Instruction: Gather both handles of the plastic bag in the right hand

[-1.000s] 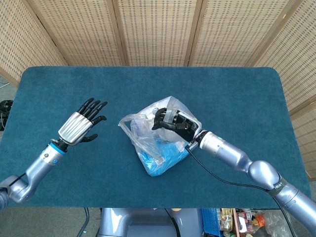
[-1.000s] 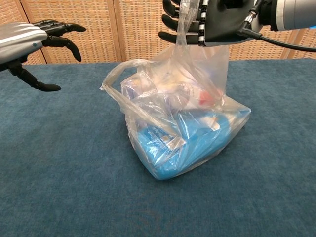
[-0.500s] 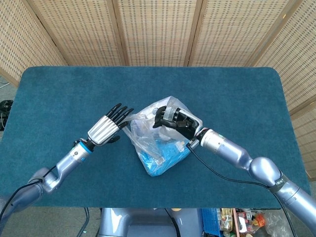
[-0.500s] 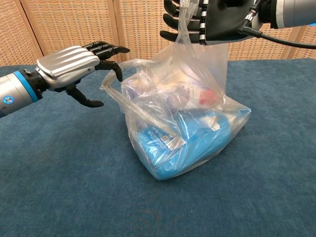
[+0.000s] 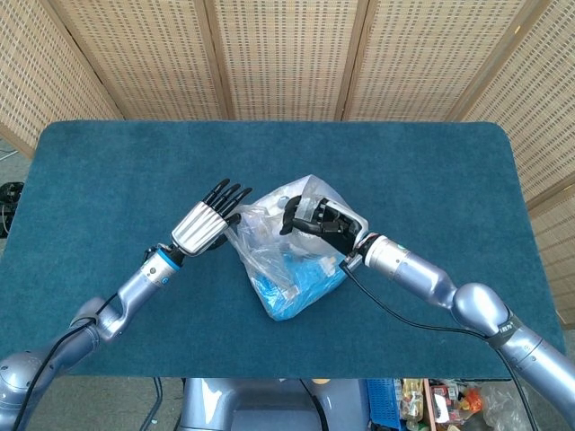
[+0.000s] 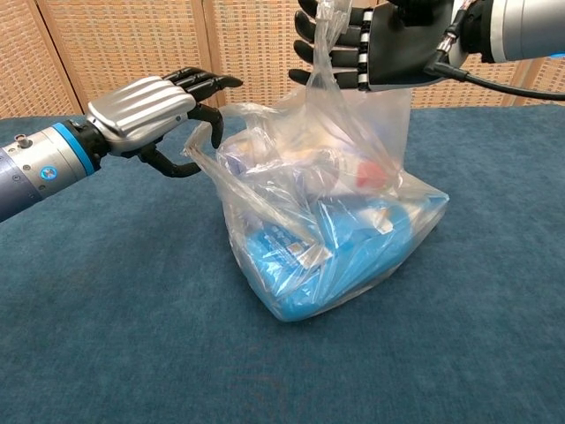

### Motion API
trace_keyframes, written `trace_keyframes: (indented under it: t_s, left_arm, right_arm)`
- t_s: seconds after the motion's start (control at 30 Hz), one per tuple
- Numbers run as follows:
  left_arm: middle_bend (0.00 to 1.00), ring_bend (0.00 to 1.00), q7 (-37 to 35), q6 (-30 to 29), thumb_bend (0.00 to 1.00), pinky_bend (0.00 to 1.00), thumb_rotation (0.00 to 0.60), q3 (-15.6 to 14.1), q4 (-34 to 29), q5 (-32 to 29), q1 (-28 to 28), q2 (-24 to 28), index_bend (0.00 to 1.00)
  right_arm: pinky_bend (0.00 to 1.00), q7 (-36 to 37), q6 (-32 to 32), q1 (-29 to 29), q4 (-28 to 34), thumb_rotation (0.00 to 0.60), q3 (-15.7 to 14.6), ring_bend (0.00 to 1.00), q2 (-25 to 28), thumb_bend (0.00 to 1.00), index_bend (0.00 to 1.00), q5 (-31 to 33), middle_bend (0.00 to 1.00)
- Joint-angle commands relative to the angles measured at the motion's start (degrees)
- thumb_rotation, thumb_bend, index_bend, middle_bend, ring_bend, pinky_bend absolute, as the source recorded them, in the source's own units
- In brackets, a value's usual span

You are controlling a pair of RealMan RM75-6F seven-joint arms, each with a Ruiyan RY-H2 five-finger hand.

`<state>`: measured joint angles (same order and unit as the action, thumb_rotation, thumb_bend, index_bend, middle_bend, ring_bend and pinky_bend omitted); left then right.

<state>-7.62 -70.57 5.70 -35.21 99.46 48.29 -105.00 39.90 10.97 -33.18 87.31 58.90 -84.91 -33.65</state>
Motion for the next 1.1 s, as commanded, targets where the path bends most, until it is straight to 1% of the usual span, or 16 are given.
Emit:
trace_keyframes:
  t_s: [0.03,0.23,0.4,0.5,0.6,0.87,0.97,1.1]
  left_arm:
    - [0.00,0.00,-0.5,-0.6,0.35,0.00,0.600,-0.2,1.3,-0.8,0.4,-1.1,0.50]
    - [0.00,0.00,-1.4,-2.2,0.38,0.00,0.600,-0.4,2.5,-1.2,0.7,-1.7,0.53]
    - [0.00,0.00,-1.9,-2.8,0.39,0.00,0.600,-0.3,3.6,-2.1,1.2,-2.2,0.61]
    - [0.00,0.00,-2.3,-3.3,0.41,0.00,0.600,-0.2,3.8,-2.6,1.4,-2.6,0.62]
    - [0.00,0.00,-3.9,-6.6,0.43,0.00,0.600,-0.1,4.4,-2.5,1.4,-3.1,0.65]
    - [0.00,0.00,-11.5,-15.6,0.43,0.00,0.600,1.0,9.7,-3.1,1.6,-6.1,0.69]
    - [0.00,0.00,-14.7,-17.0,0.43,0.00,0.600,1.6,11.1,-4.0,1.8,-7.4,0.70]
    - [0.00,0.00,-18.8,-17.9,0.43,0.00,0.600,2.7,11.3,-5.7,1.9,-8.7,0.71]
  right_arm:
    - [0.33,-0.4,0.2,0.1,-0.1,0.600,-0.1,0.45,0.0,0.32,0.46,0.4,0.52]
    - [0.33,-1.1,0.3,0.2,-0.3,0.600,-0.1,0.45,0.1,0.33,0.46,1.0,0.52]
    - [0.33,-1.6,0.5,0.3,-0.4,0.600,0.2,0.45,0.1,0.33,0.46,1.7,0.52]
    - [0.33,-2.0,0.6,0.4,-0.2,0.600,0.3,0.45,0.3,0.32,0.46,2.0,0.52]
    - [0.33,-2.4,0.5,0.5,0.1,0.600,0.2,0.45,0.7,0.32,0.46,2.1,0.52]
    - [0.33,-3.0,0.1,0.8,0.9,0.600,-0.1,0.45,1.1,0.33,0.46,2.7,0.52]
    - [0.33,-3.2,-0.1,0.9,1.3,0.600,-0.1,0.45,1.2,0.33,0.46,2.9,0.52]
    - [0.33,-3.4,-0.3,1.0,1.5,0.600,-0.2,0.45,1.3,0.33,0.46,3.1,0.52]
